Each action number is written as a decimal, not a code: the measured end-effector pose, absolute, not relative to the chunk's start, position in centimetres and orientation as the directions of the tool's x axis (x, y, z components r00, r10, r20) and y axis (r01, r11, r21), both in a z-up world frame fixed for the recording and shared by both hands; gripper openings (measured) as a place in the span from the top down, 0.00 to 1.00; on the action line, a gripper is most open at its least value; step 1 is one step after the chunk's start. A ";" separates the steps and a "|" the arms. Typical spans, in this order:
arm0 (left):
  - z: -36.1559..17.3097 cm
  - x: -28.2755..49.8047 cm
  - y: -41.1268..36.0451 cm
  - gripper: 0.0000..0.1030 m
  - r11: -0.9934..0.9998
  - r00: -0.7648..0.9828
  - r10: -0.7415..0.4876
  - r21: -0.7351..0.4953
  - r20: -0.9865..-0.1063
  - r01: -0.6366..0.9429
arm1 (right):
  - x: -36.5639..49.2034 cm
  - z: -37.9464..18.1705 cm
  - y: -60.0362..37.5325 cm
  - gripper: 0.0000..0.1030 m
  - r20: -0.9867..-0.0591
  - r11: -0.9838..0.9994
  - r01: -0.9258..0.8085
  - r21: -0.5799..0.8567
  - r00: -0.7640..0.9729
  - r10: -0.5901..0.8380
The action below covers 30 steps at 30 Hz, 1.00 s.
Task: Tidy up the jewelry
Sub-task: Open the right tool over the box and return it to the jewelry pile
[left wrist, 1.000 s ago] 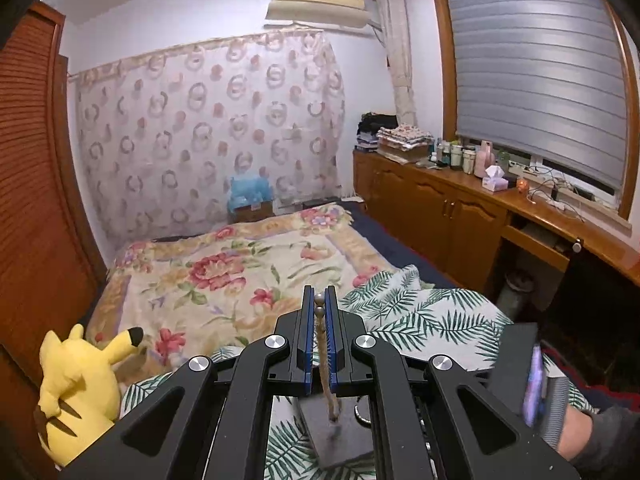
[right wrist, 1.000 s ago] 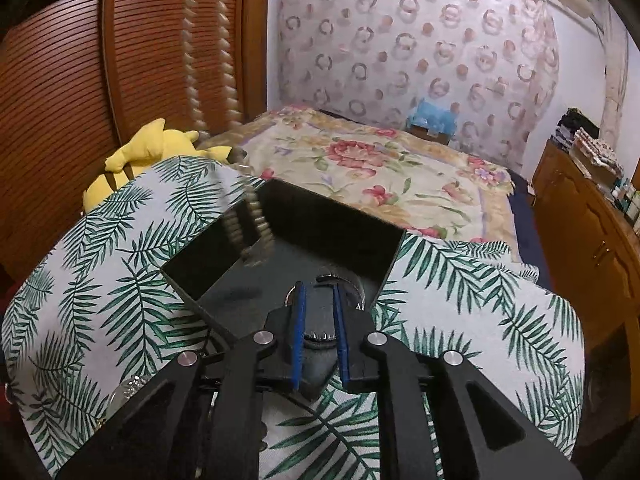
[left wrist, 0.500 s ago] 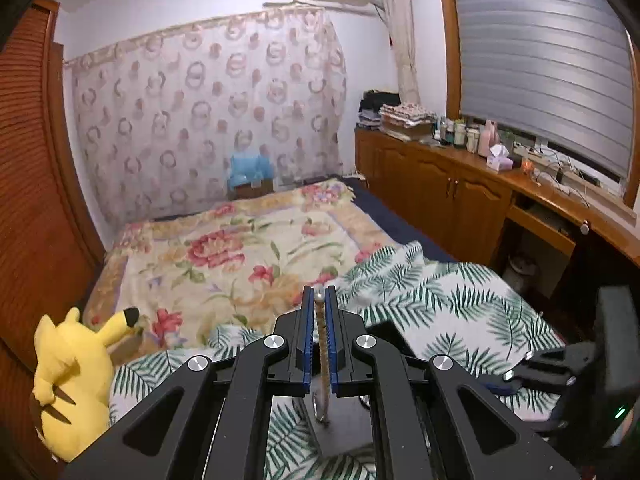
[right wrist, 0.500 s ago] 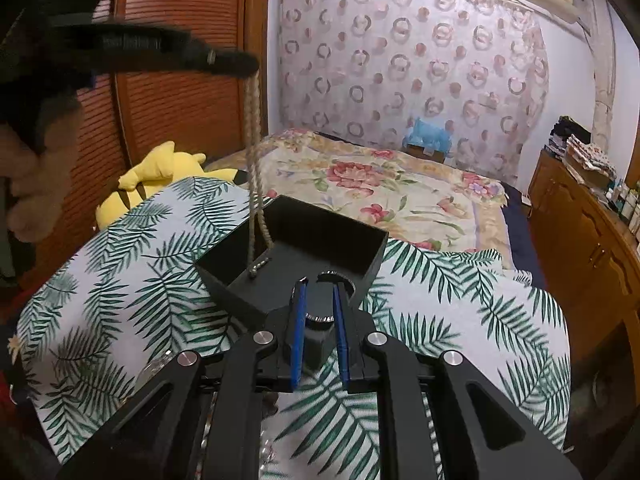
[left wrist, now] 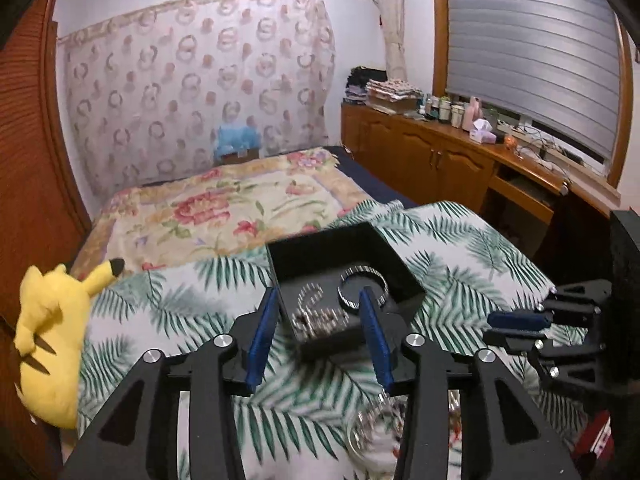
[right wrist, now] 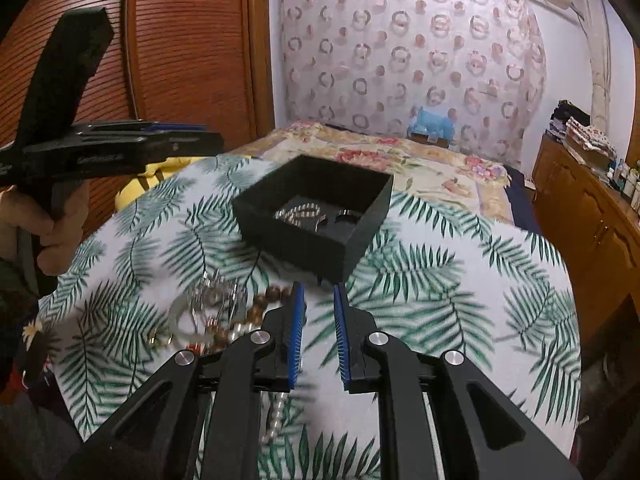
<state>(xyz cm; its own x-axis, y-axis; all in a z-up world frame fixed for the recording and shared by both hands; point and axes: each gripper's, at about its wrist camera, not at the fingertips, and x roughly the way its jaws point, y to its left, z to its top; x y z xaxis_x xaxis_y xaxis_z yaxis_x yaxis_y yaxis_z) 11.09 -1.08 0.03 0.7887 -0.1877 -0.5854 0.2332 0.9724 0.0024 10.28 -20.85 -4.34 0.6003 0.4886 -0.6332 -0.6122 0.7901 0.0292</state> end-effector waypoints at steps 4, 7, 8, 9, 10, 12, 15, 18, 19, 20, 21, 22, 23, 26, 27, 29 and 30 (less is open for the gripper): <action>-1.5 9.2 -1.6 0.50 0.972 0.777 -0.192 -0.004 -0.599 0.237 | 9.1 -5.8 -21.1 0.79 -0.659 0.789 -0.614 0.024 0.584 0.474; -2.7 8.1 -1.4 0.49 0.972 0.762 -0.193 -0.016 -0.618 0.233 | 8.3 -6.9 -21.1 0.79 -0.684 0.788 -0.615 0.031 0.561 0.466; -3.1 7.7 -1.2 0.49 0.973 0.756 -0.193 -0.022 -0.625 0.229 | 8.1 -7.2 -21.2 0.79 -0.692 0.786 -0.617 0.036 0.552 0.465; -3.5 7.4 -1.0 0.49 0.974 0.751 -0.193 -0.028 -0.631 0.227 | 7.8 -7.6 -21.2 0.79 -0.700 0.784 -0.620 0.043 0.541 0.466; -4.0 7.1 -0.8 0.49 0.974 0.744 -0.195 -0.037 -0.640 0.224 | 7.6 -7.9 -21.3 0.79 -0.707 0.781 -0.623 0.048 0.531 0.467; -4.7 6.7 -0.4 0.48 0.974 0.732 -0.197 -0.047 -0.652 0.220 | 7.1 -8.3 -21.1 0.79 -0.718 0.775 -0.629 0.052 0.517 0.467; -5.5 6.2 -0.3 0.43 0.974 0.717 -0.202 -0.057 -0.667 0.221 | 6.7 -8.7 -20.8 0.79 -0.728 0.766 -0.641 0.056 0.499 0.470; -6.1 6.1 -0.4 0.40 0.971 0.702 -0.216 -0.071 -0.679 0.229 | 6.4 -9.3 -20.2 0.79 -0.745 0.757 -0.652 0.035 0.488 0.455; -6.2 6.1 -0.5 0.38 0.970 0.696 -0.220 -0.075 -0.684 0.233 | 6.4 -9.4 -20.1 0.79 -0.750 0.756 -0.654 0.030 0.485 0.450; -6.4 6.1 -0.5 0.38 0.969 0.693 -0.223 -0.077 -0.686 0.235 | 6.4 -9.6 -19.9 0.79 -0.755 0.756 -0.654 0.022 0.485 0.441; -6.4 6.1 -0.7 0.38 0.968 0.691 -0.225 -0.077 -0.687 0.238 | 6.4 -9.8 -19.8 0.79 -0.761 0.760 -0.649 0.010 0.489 0.427; -6.5 6.0 -0.8 0.38 0.967 0.691 -0.227 -0.077 -0.687 0.241 | 6.5 -9.9 -19.9 0.79 -0.765 0.764 -0.645 0.005 0.490 0.419; -6.5 6.0 -0.8 0.37 0.967 0.690 -0.228 -0.078 -0.687 0.242 | 6.6 -10.0 -20.0 0.79 -0.766 0.767 -0.641 0.003 0.492 0.414; -6.6 5.9 -1.0 0.33 0.965 0.685 -0.238 -0.088 -0.689 0.247 | 6.7 -10.0 -20.2 0.81 -0.768 0.771 -0.637 -0.006 0.497 0.404; -6.6 5.9 -1.1 0.32 0.965 0.683 -0.240 -0.090 -0.690 0.248 | 6.8 -10.0 -20.3 0.83 -0.769 0.773 -0.634 -0.016 0.502 0.396; -6.7 5.9 -1.1 0.29 0.963 0.678 -0.245 -0.093 -0.693 0.253 | 6.9 -9.9 -20.6 0.84 -0.771 0.783 -0.619 -0.050 0.523 0.364; -6.8 5.9 -1.2 0.28 0.962 0.674 -0.248 -0.095 -0.696 0.256 | 7.1 -9.9 -20.7 0.84 -0.772 0.791 -0.609 -0.061 0.531 0.349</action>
